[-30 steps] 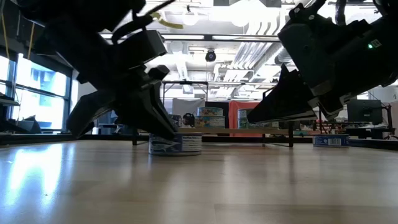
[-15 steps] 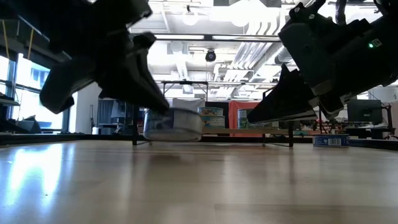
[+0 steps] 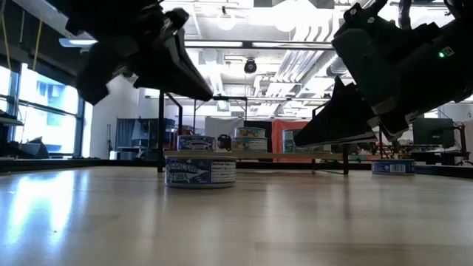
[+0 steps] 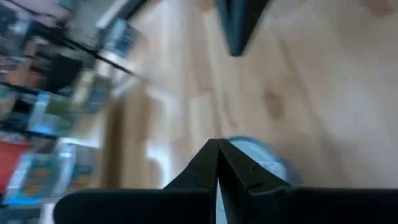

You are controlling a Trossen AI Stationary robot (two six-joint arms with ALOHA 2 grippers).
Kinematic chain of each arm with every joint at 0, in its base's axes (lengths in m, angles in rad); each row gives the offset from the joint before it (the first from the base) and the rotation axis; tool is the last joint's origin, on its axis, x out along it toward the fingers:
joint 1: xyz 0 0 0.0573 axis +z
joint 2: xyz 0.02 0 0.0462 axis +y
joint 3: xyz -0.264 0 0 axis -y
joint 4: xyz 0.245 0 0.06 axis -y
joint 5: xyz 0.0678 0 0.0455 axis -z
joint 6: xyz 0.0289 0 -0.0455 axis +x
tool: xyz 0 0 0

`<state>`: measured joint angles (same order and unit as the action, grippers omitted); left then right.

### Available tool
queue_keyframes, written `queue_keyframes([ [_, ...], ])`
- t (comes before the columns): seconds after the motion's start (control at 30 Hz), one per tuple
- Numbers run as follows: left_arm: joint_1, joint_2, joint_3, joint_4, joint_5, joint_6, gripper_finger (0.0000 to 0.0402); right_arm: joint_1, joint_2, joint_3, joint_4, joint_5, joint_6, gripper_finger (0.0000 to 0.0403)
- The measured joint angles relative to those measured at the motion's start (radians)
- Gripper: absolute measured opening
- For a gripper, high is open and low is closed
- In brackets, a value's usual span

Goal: Stack canned seafood by type on shelf
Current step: Stack the blue tuna can on top of the blue tuna can on the shelf

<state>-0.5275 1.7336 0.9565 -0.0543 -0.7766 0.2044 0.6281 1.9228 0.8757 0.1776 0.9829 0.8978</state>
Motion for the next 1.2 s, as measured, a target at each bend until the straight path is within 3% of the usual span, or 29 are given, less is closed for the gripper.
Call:
queue_keyframes([
  [0.17,0.027,0.000,0.000,-0.048,0.192,-0.069,0.0006,0.000,0.000,0.000,0.000,-0.027,-0.002,0.0000],
  [0.33,0.049,0.000,-0.001,-0.106,0.383,-0.008,0.0056,0.000,0.000,0.000,0.000,-0.030,-0.008,0.0000],
  [0.53,0.072,0.000,-0.001,-0.193,0.348,0.034,0.0147,0.000,0.000,0.000,0.000,-0.030,-0.008,0.0000],
  [0.67,0.090,0.020,-0.011,-0.202,0.349,0.048,0.0175,0.000,0.000,0.000,0.000,-0.029,-0.008,0.0000],
  [0.83,0.094,0.075,-0.048,-0.137,0.304,0.086,0.0145,-0.006,0.000,0.000,0.000,-0.024,-0.009,0.0000],
  [1.1,0.085,0.159,-0.046,-0.065,0.178,0.070,0.0024,-0.016,0.000,0.000,-0.002,-0.024,-0.009,0.0000],
  [1.2,0.074,0.158,-0.047,-0.043,0.163,0.066,0.0009,-0.016,0.000,0.000,-0.002,-0.025,-0.009,0.0000],
])
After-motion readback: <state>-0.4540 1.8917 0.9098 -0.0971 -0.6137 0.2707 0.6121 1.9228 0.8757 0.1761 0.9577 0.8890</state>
